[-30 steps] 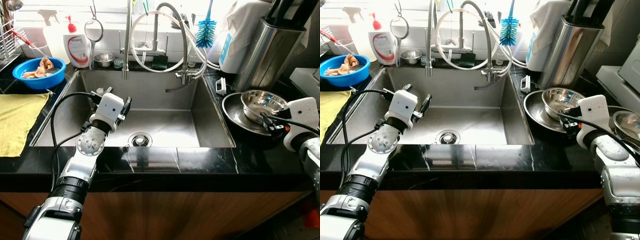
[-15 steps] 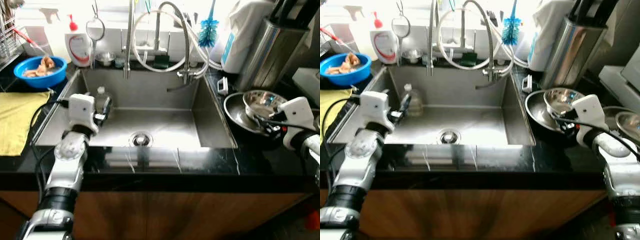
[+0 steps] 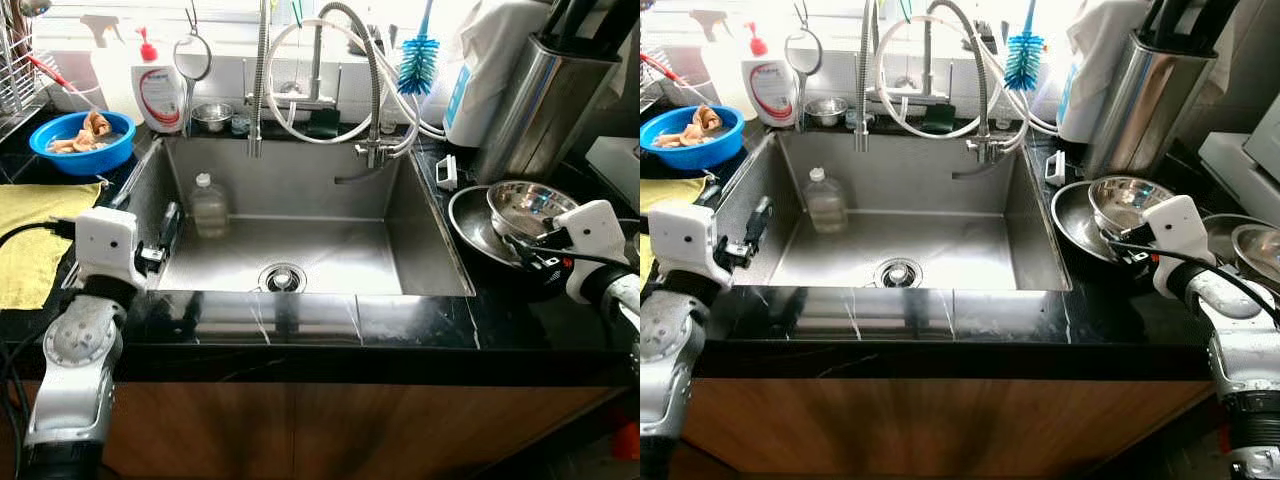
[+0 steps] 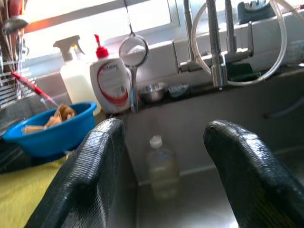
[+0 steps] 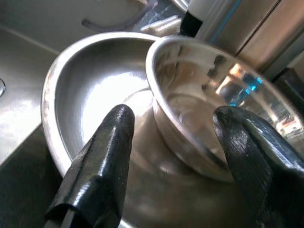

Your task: Kitchen organization

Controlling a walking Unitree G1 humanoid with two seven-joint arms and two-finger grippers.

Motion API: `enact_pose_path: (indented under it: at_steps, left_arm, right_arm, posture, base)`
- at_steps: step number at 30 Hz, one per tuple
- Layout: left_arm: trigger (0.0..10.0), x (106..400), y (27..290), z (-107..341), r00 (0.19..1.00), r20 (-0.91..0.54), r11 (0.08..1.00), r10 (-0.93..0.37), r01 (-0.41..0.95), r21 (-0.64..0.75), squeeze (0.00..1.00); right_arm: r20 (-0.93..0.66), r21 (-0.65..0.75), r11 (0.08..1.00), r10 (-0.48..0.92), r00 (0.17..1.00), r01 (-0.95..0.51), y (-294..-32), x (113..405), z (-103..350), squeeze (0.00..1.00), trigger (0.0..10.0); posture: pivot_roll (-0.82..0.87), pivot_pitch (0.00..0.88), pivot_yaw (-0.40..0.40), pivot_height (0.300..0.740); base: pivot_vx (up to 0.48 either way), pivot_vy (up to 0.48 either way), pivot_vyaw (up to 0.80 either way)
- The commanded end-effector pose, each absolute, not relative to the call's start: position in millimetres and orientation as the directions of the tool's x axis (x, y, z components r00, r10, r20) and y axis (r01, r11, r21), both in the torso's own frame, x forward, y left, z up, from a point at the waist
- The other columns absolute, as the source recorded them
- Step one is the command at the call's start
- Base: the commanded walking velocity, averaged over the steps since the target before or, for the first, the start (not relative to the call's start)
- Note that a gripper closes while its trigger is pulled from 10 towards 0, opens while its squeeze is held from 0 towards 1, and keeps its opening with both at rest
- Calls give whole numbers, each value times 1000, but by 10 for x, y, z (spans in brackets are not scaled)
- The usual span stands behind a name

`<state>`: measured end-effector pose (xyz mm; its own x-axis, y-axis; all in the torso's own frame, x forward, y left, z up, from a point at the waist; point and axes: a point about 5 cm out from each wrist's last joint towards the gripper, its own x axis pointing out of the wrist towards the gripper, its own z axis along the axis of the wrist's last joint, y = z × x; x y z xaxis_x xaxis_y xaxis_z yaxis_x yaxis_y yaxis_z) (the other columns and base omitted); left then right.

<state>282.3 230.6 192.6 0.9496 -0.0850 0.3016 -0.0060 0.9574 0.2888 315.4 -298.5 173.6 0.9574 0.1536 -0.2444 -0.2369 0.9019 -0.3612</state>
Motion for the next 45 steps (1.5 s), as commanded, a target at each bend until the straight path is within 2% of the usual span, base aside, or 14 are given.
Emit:
enact_pose_path:
  at_steps: [1, 9, 20, 26, 27, 45]
  left_arm:
    - [10000, 2803, 2261, 1978, 946, 313, 958, -88, -6, 287, 0]
    - [10000, 2835, 2103, 1956, 952, 290, 969, -96, 23, 245, 0]
    - [10000, 2884, 2079, 1966, 955, 285, 975, -85, 22, 220, 0]
    - [10000, 2900, 2064, 1965, 955, 284, 975, -91, 28, 219, 0]
    - [10000, 2907, 2065, 1964, 955, 283, 975, -92, 28, 221, 0]
    - [10000, 2952, 2056, 1981, 956, 282, 973, -83, 16, 232, 0]
  right_arm:
    - [-261, -366, 895, 166, 951, -256, -2979, 3165, 1712, 0, 10000]
    - [-283, -372, 887, 172, 944, -273, -2961, 3196, 1663, 0, 10000]
    - [-229, -423, 896, 41, 972, -137, -3099, 3273, 1743, 0, 10000]
    - [-216, -426, 898, 21, 976, -113, -3119, 3307, 1757, 0, 10000]
    - [-221, -425, 897, 26, 975, -120, -3107, 3314, 1743, 0, 0]
    - [-208, -416, 901, 42, 977, -127, -3036, 3336, 1707, 0, 0]
  posture:
    - [87, 0, -63, 740]
    - [85, 0, -63, 740]
    - [89, 0, -58, 740]
    - [93, 0, -56, 740]
    - [97, 0, -56, 740]
    - [103, 0, -52, 740]
  base:
    - [0, 0, 0]
    - [0, 0, 0]
    - [0, 0, 0]
    - [0, 0, 0]
    - [0, 0, 0]
    - [0, 0, 0]
